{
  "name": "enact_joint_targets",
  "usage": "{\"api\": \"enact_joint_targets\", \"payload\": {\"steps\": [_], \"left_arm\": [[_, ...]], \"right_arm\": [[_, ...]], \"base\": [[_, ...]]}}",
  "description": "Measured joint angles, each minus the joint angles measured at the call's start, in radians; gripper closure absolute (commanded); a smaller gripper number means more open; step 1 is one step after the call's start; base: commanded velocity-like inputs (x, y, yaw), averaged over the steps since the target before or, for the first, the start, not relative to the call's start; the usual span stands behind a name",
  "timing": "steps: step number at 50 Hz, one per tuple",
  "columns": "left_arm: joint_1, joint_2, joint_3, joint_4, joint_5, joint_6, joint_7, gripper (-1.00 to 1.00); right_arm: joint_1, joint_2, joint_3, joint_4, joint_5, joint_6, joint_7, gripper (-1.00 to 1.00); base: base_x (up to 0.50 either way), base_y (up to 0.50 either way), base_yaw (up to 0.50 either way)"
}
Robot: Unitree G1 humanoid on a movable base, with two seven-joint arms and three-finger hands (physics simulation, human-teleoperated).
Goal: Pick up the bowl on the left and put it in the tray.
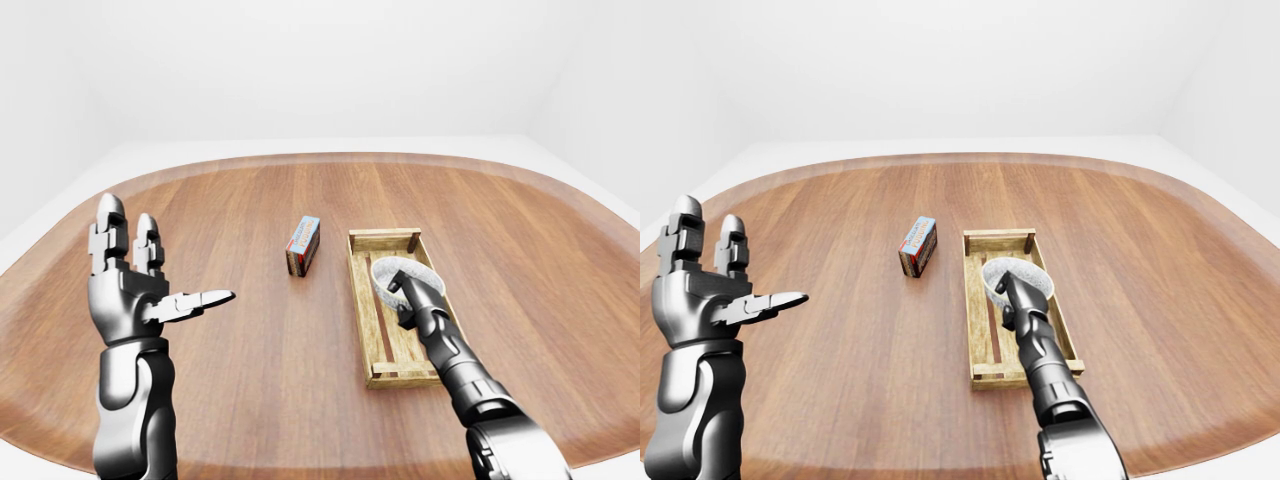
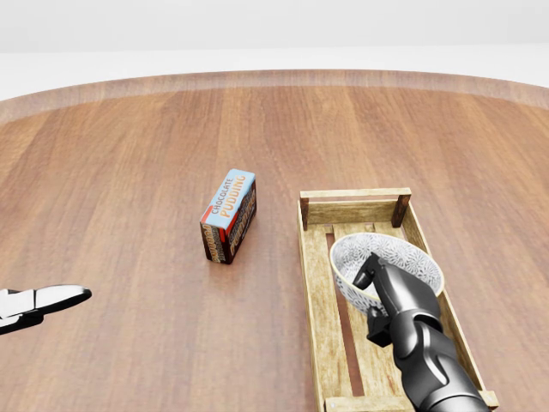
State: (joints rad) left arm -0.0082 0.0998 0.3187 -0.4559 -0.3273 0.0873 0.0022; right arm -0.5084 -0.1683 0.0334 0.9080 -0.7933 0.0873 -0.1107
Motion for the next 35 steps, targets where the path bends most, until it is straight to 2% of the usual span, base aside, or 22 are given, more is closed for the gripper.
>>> {"api": "enact_joint_targets", "payload": {"steps": [3,5,6,23,35], "left_arm": [[0.0,0.0,0.001,-0.001,-0.001,0.0,0.0,-1.0],[0.0,0.0,0.001,0.0,-0.001,0.0,0.0,-1.0],[0.0,0.0,0.001,0.0,-0.001,0.0,0.0,-1.0],[0.0,-0.001,-0.002,0.004,0.003,0.0,-0.002,-1.0],[0.003,-0.004,-0.009,0.007,0.008,0.0,-0.005,-1.0]], "right_arm": [[-0.005,0.001,0.001,0.008,0.006,0.0,-0.003,0.97],[-0.007,0.003,0.001,0.008,0.017,0.0,-0.004,-0.26],[-0.007,0.004,0.001,0.01,0.02,0.0,-0.004,-1.0],[0.026,0.012,0.0,-0.088,0.016,0.0,0.054,-1.0],[0.108,0.026,0.009,-0.413,-0.099,0.0,0.223,-1.0]], "base": [[0.0,0.0,0.0],[0.0,0.0,0.0],[0.0,0.0,0.0],[0.0,0.0,0.0],[0.0,0.0,0.0]]}}
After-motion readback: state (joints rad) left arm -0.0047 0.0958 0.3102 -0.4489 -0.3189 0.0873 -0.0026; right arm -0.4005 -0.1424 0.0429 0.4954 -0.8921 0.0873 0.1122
